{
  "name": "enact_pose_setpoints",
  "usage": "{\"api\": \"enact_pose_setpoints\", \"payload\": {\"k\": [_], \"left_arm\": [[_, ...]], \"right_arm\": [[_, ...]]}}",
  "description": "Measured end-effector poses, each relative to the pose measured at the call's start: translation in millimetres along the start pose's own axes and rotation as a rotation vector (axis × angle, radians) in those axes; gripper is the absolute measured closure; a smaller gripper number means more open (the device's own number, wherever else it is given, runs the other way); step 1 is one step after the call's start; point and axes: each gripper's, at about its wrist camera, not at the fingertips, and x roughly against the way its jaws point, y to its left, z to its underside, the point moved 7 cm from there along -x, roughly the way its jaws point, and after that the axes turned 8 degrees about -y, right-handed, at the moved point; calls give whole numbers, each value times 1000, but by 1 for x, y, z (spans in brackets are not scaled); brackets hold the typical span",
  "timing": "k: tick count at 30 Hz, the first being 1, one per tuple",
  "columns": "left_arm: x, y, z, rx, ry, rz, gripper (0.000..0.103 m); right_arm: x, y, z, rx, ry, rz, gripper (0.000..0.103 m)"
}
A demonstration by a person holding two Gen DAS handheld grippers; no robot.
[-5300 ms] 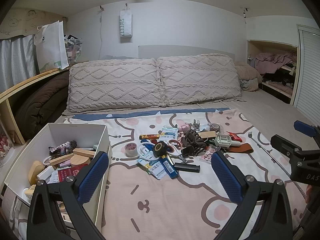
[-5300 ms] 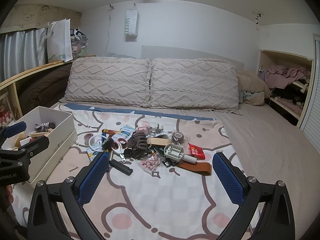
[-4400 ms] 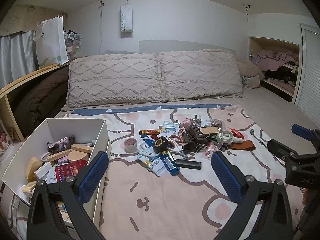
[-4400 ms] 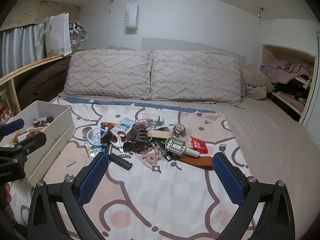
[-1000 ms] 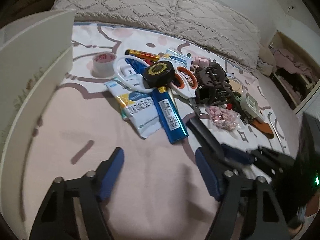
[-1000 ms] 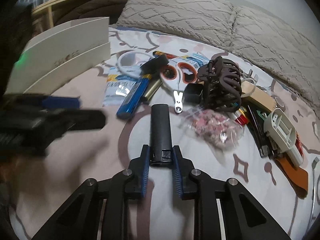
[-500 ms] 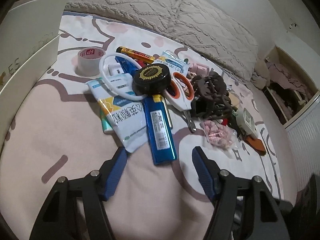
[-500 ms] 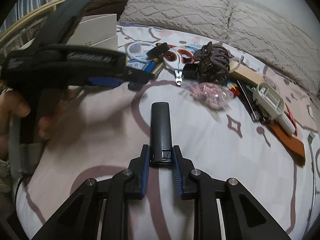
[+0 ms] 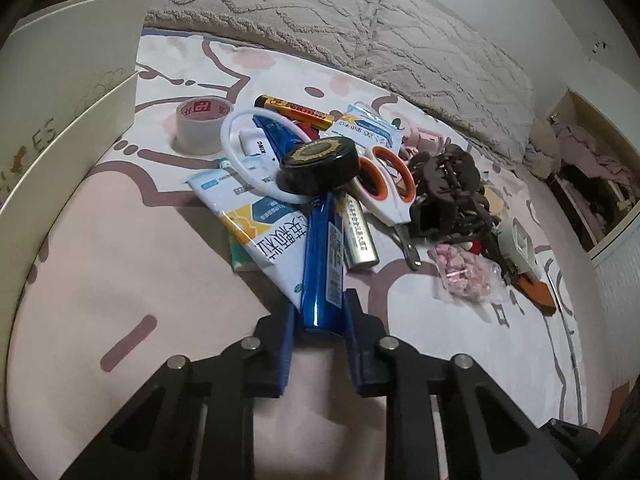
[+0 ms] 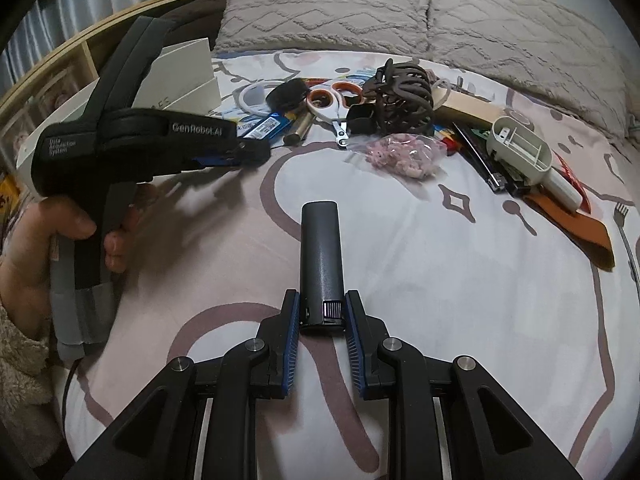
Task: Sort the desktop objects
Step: 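Close the left tool on the blue lighter while the right tool lifts the black handle, then set the blue lighter on open sheet with left tool while right tool sets down black handle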
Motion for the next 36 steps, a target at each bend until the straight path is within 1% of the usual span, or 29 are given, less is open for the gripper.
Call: {"api": "enact_pose_setpoints", "payload": {"k": [6,11,13,14,17,21,28,30,32,35,36], "left_arm": [[12,-1,11,-40,16,-4,85],[26,-5,24,-88,45,-4,86],[32,-7,30,-101,59,2,91],[35,-8,33,-104,68,7,91],[42,-14,42,-104,95,37,91],[51,-25,54,-146,122,62,91],[72,-38,80,-163,204,171,91],[77,-39,85,-175,214,182,91],[81,-38,89,-218,203,154,91],[82,-40,89,-328,150,54,90],[82,-42,89,-361,135,31,89]], "right_arm": [[5,-1,5,-34,-5,-7,80],[11,-1,9,-44,-8,-12,80],[13,0,10,-47,-7,-14,80],[14,0,11,-48,-7,-15,80],[17,1,14,-48,-5,-17,80],[20,1,18,-51,-3,-23,80],[24,0,22,-54,3,-33,80],[25,0,23,-50,2,-29,80],[24,1,22,-40,3,-19,80],[24,4,22,-5,1,19,80],[23,5,22,10,0,32,80]]}}
